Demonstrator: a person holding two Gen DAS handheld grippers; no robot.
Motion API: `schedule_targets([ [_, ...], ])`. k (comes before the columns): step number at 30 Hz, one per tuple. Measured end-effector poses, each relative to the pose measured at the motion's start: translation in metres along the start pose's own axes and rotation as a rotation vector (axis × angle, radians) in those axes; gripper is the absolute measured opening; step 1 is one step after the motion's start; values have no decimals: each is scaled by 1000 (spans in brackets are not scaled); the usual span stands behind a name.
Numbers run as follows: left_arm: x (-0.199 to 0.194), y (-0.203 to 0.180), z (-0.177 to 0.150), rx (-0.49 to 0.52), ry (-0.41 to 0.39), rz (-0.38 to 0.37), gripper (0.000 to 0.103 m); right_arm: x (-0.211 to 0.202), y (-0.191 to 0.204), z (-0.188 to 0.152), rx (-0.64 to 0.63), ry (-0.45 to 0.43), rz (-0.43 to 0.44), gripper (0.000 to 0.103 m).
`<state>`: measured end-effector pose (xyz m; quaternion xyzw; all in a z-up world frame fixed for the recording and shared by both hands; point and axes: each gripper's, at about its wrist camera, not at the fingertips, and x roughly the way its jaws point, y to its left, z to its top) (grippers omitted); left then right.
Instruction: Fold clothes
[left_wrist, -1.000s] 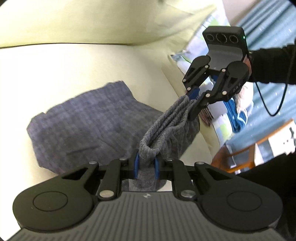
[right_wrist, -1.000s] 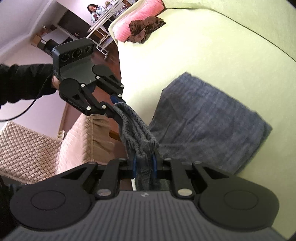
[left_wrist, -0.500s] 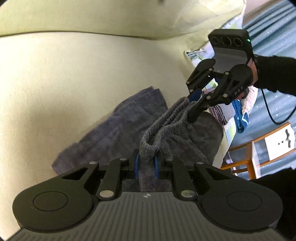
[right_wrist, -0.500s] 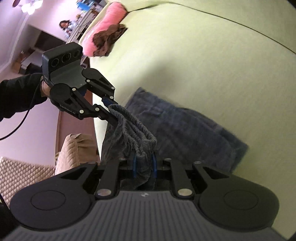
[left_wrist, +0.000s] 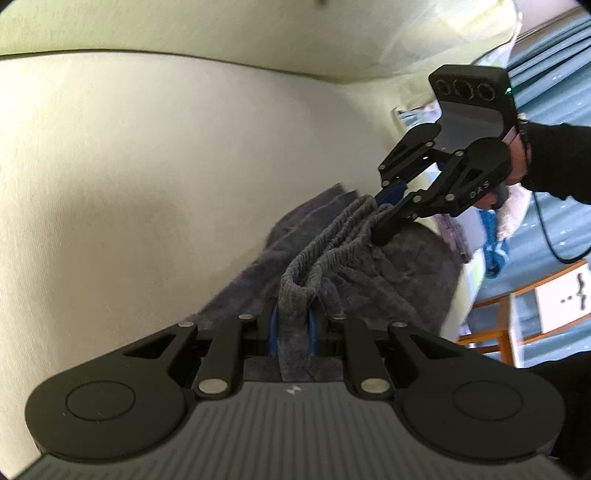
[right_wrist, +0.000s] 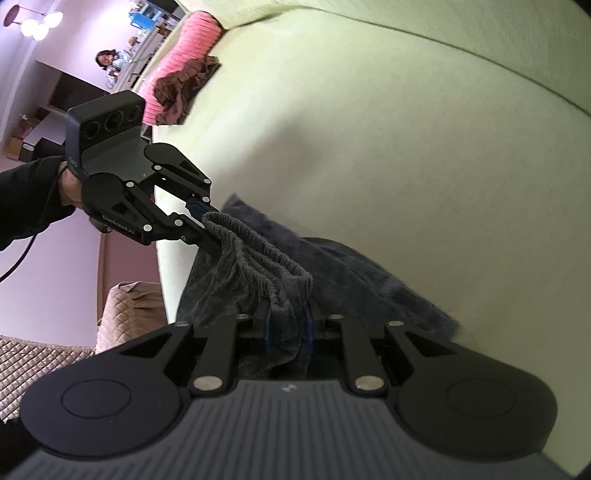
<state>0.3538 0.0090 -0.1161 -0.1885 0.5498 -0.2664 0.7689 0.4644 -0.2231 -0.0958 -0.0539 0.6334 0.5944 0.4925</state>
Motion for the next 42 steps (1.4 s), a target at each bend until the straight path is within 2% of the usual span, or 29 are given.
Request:
schedule_targets([
  [4,-15,-4,-13,74,-74,-28,17,-9,-11,-7,104,-45,92,20],
  [7,-25,-7,-22,91,-112,-26,17,-23,-12,-20,142,-100,115,21],
  [11,-17,-8,-26,76,-93,8,17,-28,-10,-33,144,-117,84,21],
  [15,-10,-10,-14,85,-93,25,17,-26,-15,-36,163,-128,77,21],
  [20,3,-8,-7,85,-55,76,18,-20,-17,-39,175,-158,51,21],
  [24,-1,-13,-10,37,-69,94,25,-23,-17,-44,215,-215,56,22],
  [27,-16,-20,-9,21,-77,106,38,-43,-14,-57,251,-295,48,25],
  [31,-39,-35,-2,45,-106,141,39,-65,-14,-80,279,-342,-8,25],
  [35,-34,-67,20,162,-67,56,39,-62,-20,-94,263,-330,-89,24],
  [36,-25,-76,26,197,-44,28,39,-60,-20,-94,257,-327,-89,20],
  [38,2,-97,39,274,15,-17,39,-48,-26,-95,199,-301,-61,13],
  [42,37,-110,48,311,79,-71,39,-36,-30,-99,125,-276,21,10],
])
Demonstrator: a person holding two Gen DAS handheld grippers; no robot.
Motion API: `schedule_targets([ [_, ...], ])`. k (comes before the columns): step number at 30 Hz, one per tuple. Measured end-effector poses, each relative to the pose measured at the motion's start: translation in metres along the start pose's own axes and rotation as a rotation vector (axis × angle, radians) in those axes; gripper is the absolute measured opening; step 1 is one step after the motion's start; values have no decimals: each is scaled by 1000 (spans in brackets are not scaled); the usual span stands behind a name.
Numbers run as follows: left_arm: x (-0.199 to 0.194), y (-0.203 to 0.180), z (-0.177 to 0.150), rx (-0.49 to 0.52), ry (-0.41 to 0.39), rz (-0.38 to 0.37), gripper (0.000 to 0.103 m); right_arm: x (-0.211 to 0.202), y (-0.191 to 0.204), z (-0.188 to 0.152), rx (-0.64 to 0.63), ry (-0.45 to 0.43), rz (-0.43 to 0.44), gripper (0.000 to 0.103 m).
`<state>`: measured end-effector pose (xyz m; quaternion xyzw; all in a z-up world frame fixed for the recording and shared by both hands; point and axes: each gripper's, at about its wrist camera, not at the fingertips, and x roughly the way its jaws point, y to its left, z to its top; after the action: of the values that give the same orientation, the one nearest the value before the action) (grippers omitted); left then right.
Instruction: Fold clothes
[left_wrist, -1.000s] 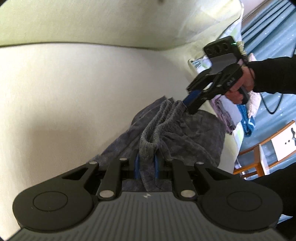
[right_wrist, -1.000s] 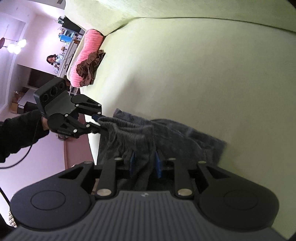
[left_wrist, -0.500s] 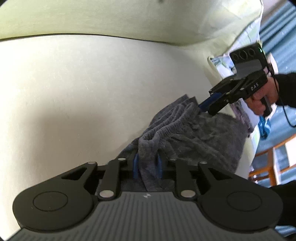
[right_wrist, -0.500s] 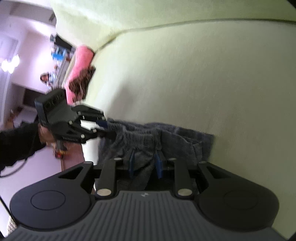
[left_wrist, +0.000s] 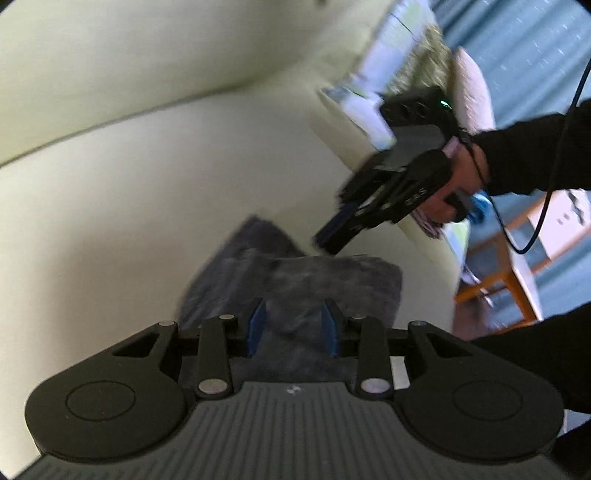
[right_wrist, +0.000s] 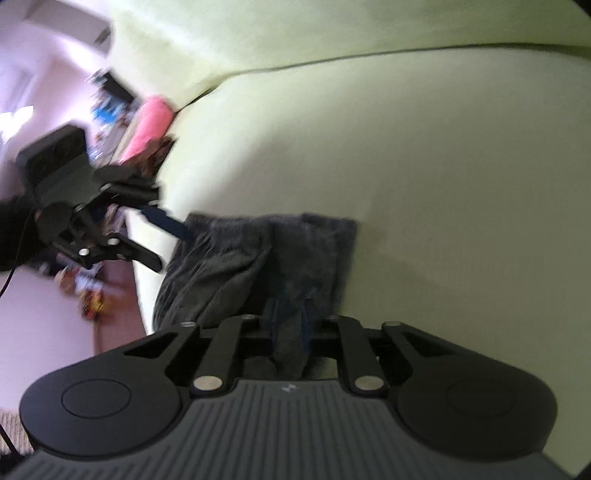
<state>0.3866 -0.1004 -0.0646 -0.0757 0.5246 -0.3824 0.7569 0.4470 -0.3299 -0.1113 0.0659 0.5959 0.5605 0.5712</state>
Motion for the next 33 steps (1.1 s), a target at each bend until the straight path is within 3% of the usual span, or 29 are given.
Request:
schedule_targets([
  [4,18,13,0,-45,33,-39,39,20,-5,3,-24,31,90,9],
  [8,31,22,-1,-63,49,-4,39,43,-4,1,-58,155,191,8],
  [15,45,22,-3,-48,70,10,35,27,3,-13,-93,253,235,4],
  [20,41,17,0,-33,66,19,37,3,-4,-13,-21,164,198,7],
  [22,38,16,-2,-30,70,24,37,-11,-5,-11,14,94,205,25],
  [23,38,17,-4,-33,76,26,37,-19,-3,-11,21,72,228,42],
  [26,40,23,-6,-39,80,16,37,-15,14,-12,-64,136,255,66],
  [30,41,23,-6,-16,73,11,37,-3,29,-13,-190,203,259,66],
  [33,34,22,-9,-15,56,-3,37,14,27,-8,-200,184,309,66],
])
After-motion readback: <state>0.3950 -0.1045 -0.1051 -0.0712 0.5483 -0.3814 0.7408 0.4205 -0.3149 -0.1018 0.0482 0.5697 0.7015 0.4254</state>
